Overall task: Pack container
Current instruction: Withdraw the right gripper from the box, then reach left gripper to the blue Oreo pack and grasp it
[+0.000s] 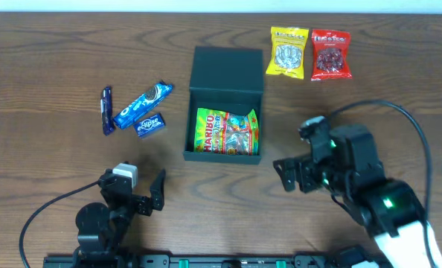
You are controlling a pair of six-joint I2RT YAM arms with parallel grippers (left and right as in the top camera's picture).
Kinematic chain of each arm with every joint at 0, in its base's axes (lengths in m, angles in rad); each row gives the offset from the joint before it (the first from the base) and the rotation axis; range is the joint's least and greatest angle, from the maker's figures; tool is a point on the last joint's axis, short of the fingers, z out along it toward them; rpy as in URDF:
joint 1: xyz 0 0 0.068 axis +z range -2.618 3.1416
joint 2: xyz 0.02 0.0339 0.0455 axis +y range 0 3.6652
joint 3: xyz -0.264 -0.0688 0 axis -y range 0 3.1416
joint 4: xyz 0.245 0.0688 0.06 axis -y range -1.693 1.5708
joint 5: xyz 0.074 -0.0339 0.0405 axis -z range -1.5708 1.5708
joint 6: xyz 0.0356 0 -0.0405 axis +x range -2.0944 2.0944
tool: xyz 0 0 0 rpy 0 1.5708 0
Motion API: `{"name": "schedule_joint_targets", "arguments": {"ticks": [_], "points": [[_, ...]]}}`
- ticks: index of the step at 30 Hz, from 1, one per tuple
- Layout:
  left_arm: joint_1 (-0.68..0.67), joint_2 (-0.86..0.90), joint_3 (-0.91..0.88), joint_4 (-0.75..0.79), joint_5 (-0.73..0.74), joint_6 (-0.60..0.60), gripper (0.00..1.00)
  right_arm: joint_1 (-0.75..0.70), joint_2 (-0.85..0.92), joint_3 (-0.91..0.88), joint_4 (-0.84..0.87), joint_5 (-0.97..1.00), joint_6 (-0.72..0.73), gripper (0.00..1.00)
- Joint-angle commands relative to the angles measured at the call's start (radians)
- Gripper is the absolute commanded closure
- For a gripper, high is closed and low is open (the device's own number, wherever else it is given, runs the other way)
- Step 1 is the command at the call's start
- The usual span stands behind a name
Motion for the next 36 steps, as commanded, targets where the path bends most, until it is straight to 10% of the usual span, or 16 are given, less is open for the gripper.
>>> {"name": "schedule_joint_targets", "arguments": {"ticks": [1, 13, 36], "points": [[0.005, -0.004, -0.014, 0.023, 0.04, -0.004, 0.05, -0.006, -0.089, 0.007, -0.034, 0.022, 0.006, 0.01], [0.005, 0.259, 0.109, 0.143, -0.047, 0.032, 0.05, -0.006, -0.164, 0.007, -0.116, 0.022, -0.008, 0.01], [0.005, 1.43, 0.851, 0.179, -0.139, 0.341, 0.05, -0.006, -0.164, 0.007, -0.116, 0.022, -0.008, 0.01]]}}
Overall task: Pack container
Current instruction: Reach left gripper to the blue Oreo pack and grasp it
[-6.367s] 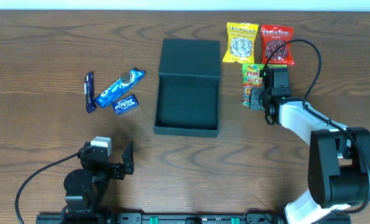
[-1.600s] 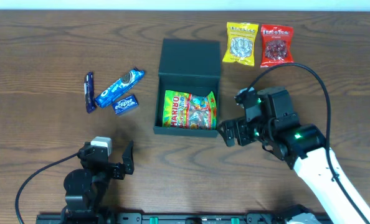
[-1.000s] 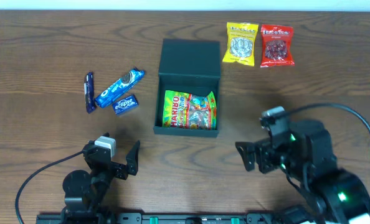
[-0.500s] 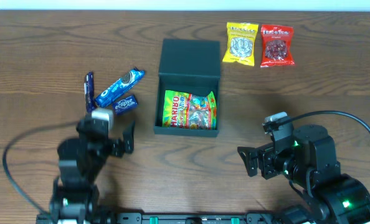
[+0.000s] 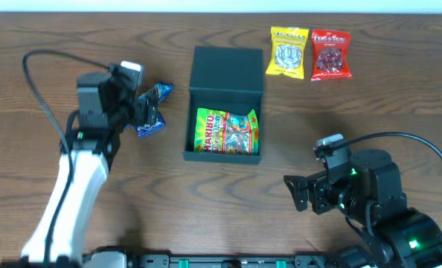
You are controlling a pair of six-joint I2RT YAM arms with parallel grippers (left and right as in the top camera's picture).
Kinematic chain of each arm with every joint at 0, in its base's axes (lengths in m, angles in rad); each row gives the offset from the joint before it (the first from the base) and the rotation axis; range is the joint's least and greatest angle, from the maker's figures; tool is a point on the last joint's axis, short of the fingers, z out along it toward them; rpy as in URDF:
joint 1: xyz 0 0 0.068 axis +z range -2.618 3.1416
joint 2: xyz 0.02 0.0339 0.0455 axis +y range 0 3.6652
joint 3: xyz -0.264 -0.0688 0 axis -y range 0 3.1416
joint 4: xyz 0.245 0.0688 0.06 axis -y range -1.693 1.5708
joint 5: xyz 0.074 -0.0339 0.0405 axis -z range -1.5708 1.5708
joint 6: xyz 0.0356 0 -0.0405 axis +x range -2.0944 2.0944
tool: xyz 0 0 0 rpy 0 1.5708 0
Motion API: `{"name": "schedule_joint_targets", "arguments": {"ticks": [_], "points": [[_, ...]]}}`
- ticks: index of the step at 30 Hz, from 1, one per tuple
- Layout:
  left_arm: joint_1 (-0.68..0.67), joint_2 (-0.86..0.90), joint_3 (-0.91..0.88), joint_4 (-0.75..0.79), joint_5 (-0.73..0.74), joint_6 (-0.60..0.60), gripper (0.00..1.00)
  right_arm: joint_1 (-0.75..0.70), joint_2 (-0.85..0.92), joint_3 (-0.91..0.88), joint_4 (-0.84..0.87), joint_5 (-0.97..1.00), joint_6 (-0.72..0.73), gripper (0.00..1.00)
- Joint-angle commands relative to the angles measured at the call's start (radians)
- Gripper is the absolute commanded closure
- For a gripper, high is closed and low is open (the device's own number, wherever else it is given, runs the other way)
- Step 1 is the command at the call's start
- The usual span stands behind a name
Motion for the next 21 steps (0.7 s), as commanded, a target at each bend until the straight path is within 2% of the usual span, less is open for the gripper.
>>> {"name": "schedule_joint_targets", "arguments": {"ticks": [1, 5, 21], "points": [[0.005, 0.092, 0.061, -0.004, -0.006, 0.084, 0.05, -0.006, -0.001, 0.006, -0.001, 0.007, -0.007, 0.01], [0.004, 0.188, 0.073, 0.0, -0.006, 0.145, 0.05, -0.006, -0.001, 0.006, -0.001, 0.007, -0.007, 0.01], [0.005, 0.401, 0.072, 0.167, 0.001, 0.135, 0.05, -0.006, -0.001, 0.006, -0.001, 0.007, -0.007, 0.01]]}}
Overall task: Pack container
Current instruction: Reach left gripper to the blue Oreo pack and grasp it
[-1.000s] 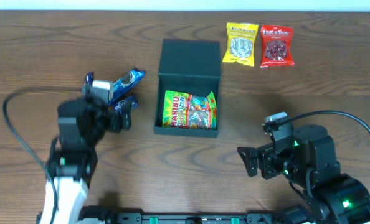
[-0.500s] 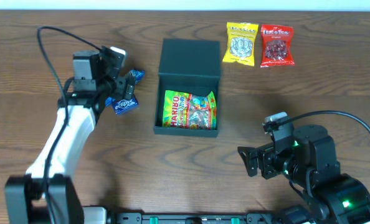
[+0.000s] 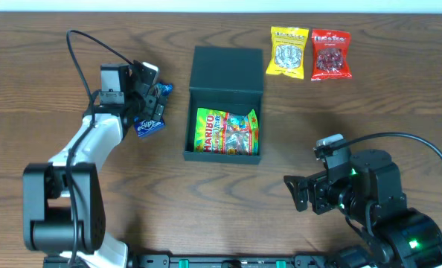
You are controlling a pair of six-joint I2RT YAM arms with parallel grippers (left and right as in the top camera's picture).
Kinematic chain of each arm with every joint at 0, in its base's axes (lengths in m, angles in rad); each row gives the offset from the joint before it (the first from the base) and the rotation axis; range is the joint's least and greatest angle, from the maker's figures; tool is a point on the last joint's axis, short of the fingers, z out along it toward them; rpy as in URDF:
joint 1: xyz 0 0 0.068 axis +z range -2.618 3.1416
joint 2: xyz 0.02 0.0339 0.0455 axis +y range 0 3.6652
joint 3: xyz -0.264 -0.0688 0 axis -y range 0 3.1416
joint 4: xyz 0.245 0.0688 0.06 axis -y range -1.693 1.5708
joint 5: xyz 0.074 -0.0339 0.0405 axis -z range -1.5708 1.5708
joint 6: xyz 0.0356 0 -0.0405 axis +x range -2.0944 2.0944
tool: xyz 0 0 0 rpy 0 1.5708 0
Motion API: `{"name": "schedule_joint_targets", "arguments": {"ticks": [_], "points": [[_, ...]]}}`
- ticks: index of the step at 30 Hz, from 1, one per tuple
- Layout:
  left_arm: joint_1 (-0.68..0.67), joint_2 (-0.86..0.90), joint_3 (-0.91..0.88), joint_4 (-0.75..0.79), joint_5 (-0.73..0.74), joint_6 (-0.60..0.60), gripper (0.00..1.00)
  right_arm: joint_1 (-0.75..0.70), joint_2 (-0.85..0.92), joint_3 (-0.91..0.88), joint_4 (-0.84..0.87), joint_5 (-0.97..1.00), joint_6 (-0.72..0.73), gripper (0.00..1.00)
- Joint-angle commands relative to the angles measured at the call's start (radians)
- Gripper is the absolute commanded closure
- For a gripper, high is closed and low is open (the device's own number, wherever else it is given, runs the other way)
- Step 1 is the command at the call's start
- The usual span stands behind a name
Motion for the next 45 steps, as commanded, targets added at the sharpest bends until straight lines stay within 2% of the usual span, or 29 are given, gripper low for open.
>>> {"name": "schedule_joint_targets", "arguments": {"ticks": [1, 11, 14, 16, 20, 31, 35, 37, 40, 45], "points": [[0.005, 0.041, 0.017, 0.028, 0.004, 0.003, 0.05, -0.006, -0.001, 0.006, -0.001, 0.007, -0.007, 0.02], [0.005, 0.158, 0.017, 0.117, -0.034, 0.0, 0.0, -0.006, -0.001, 0.006, -0.001, 0.007, -0.007, 0.01], [0.005, 0.17, 0.017, 0.121, -0.034, 0.0, 0.17, -0.006, -0.001, 0.006, -0.001, 0.007, -0.007, 0.01], [0.005, 0.173, 0.017, 0.123, -0.034, 0.0, 0.36, -0.006, -0.001, 0.006, -0.001, 0.007, -0.007, 0.01], [0.005, 0.173, 0.017, 0.122, -0.034, 0.0, 0.63, -0.006, -0.001, 0.006, -0.001, 0.007, -0.007, 0.01], [0.004, 0.106, 0.059, 0.123, -0.061, 0.0, 0.66, -0.006, -0.001, 0.006, -0.001, 0.007, -0.007, 0.01], [0.004, 0.04, 0.077, 0.124, -0.067, 0.013, 0.75, -0.006, -0.001, 0.006, -0.001, 0.007, -0.007, 0.01], [0.0, 0.003, 0.08, 0.124, -0.058, 0.033, 0.77, -0.006, -0.001, 0.006, -0.001, 0.007, -0.007, 0.01], [-0.01, -0.053, 0.08, 0.123, -0.002, 0.068, 0.94, -0.006, -0.001, 0.006, -0.001, 0.007, -0.007, 0.01], [-0.052, -0.121, 0.08, 0.123, 0.113, 0.08, 0.94, -0.006, -0.001, 0.006, -0.001, 0.007, -0.007, 0.01]]}}
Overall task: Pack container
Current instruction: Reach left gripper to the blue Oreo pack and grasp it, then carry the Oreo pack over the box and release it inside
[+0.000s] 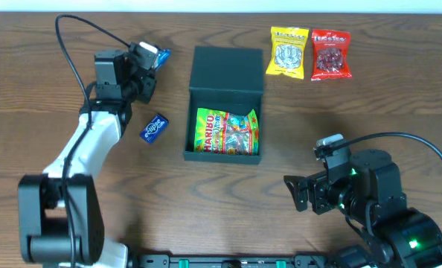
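A dark green box (pixel 189 123) stands mid-table with its lid (pixel 227 68) folded back. A Haribo bag (pixel 227 132) lies inside it. My left gripper (pixel 148 63) is left of the lid, shut on one end of a blue Oreo pack (pixel 160 55) that is off the table. A small blue gum pack (pixel 154 128) lies left of the box. My right gripper (pixel 297 192) hangs open and holds nothing, near the front right and well away from the box.
A yellow snack bag (pixel 289 52) and a red snack bag (pixel 330 53) lie side by side at the back right. The left arm (pixel 94 141) stretches over the table's left part. Cables loop behind both arms.
My left gripper was down on the Oreo pack beside the gum pack. Now it is farther back with the Oreo pack in it. The gum pack lies uncovered. The right arm has not moved.
At first my left gripper sat open at the front edge, and the right one was near the box's right side. Then the left gripper was at the Oreo pack and the right arm had drawn back. The left gripper stayed there, and now holds the pack.
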You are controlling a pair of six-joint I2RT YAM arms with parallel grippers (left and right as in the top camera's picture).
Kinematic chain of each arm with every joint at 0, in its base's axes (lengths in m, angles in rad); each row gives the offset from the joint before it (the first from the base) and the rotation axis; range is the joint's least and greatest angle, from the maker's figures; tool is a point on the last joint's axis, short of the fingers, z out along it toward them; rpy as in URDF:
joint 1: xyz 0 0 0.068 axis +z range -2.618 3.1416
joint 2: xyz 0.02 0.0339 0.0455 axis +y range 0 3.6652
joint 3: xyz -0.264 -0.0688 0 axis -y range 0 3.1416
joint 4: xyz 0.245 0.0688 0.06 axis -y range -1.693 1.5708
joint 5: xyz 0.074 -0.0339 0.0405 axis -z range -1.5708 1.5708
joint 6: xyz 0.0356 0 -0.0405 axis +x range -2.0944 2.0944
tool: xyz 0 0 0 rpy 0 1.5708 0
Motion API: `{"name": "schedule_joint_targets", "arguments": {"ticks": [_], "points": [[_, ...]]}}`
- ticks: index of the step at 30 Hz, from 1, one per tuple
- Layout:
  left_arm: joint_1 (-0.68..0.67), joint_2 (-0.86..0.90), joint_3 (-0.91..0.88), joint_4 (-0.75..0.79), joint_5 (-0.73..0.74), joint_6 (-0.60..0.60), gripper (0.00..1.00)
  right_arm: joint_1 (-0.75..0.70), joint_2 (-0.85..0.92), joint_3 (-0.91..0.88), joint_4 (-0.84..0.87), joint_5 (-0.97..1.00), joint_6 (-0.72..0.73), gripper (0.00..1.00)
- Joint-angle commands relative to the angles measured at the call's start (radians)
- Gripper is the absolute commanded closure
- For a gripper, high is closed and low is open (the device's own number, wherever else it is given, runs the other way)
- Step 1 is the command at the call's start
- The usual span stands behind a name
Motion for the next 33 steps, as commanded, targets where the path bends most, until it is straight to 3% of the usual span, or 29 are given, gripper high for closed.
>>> {"name": "schedule_joint_targets", "arguments": {"ticks": [1, 7, 19, 33], "points": [[-0.042, -0.047, 0.03, 0.005, 0.122, 0.029, 0.94, -0.006, -0.001, 0.007, -0.001, 0.006, -0.007, 0.01], [-0.155, -0.059, 0.03, -0.011, 0.198, 0.13, 0.94, -0.006, -0.001, 0.007, -0.001, 0.006, -0.007, 0.01], [-0.377, -0.043, 0.03, -0.075, 0.193, 0.579, 0.94, -0.006, -0.001, 0.007, -0.001, 0.006, -0.007, 0.01], [-0.403, 0.034, 0.03, -0.044, 0.243, 0.586, 0.94, -0.006, -0.001, 0.007, -0.001, 0.006, -0.007, 0.01]]}}
